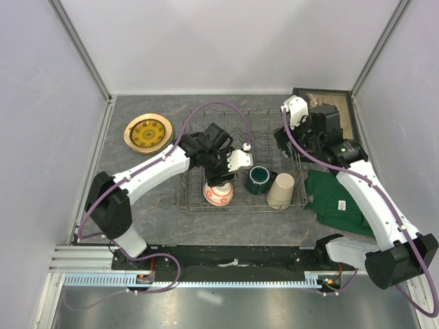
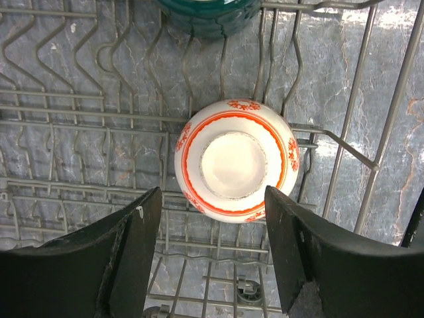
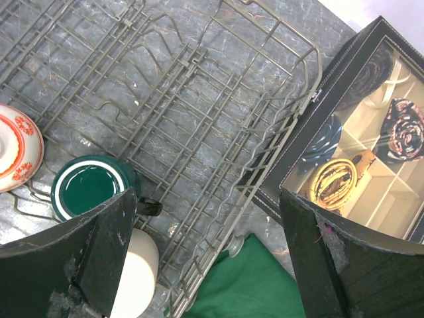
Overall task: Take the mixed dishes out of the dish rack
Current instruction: Pick up the bowl from the dish rack.
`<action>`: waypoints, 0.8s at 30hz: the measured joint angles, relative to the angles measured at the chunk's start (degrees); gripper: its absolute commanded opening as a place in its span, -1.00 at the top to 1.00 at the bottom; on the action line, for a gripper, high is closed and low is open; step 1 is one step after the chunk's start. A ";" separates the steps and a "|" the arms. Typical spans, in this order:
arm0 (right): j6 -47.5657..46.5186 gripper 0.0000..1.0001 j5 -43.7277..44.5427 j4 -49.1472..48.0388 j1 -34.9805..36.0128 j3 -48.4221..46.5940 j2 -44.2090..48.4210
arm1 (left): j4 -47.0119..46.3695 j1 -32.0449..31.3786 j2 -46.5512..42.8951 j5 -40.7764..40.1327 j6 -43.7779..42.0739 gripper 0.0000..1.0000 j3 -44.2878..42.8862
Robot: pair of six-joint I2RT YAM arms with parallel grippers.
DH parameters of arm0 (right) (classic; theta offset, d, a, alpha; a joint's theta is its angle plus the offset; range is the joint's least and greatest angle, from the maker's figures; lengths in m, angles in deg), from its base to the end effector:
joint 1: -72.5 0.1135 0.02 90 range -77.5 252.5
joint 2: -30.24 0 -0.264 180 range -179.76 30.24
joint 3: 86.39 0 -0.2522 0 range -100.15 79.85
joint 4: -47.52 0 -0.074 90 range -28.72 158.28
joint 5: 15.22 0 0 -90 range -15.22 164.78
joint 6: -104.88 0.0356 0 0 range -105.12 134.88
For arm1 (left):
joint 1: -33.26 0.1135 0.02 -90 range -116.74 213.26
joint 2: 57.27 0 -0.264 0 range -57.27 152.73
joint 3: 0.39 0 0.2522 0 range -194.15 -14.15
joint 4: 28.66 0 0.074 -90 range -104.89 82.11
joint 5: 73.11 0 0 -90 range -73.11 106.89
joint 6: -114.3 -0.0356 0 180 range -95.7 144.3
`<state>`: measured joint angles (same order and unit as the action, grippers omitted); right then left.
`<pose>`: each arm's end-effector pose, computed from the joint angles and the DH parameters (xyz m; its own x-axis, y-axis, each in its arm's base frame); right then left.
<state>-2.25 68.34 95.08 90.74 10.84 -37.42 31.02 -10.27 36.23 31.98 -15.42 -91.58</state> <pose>0.2413 0.0837 0.3647 -0.3689 -0.4297 -0.8242 -0.5332 0.8241 -0.1910 0.2394 -0.2402 0.2712 -0.0107 0.8612 -0.5081 0.9887 0.0851 0.1233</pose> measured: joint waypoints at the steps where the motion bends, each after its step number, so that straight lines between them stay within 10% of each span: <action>1: 0.22 -0.93 -0.13 -0.07 -0.26 0.00 0.02 | -0.22 0.00 0.00 0.00 0.00 -0.41 0.33; 24: 0.92 -0.92 -2.78 -0.81 -3.50 1.64 0.33 | -3.26 -2.36 3.69 -1.11 0.07 -0.43 2.93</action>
<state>-1.33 65.57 94.27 87.24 12.48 -37.10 27.76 -12.63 39.92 30.87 -15.35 -88.65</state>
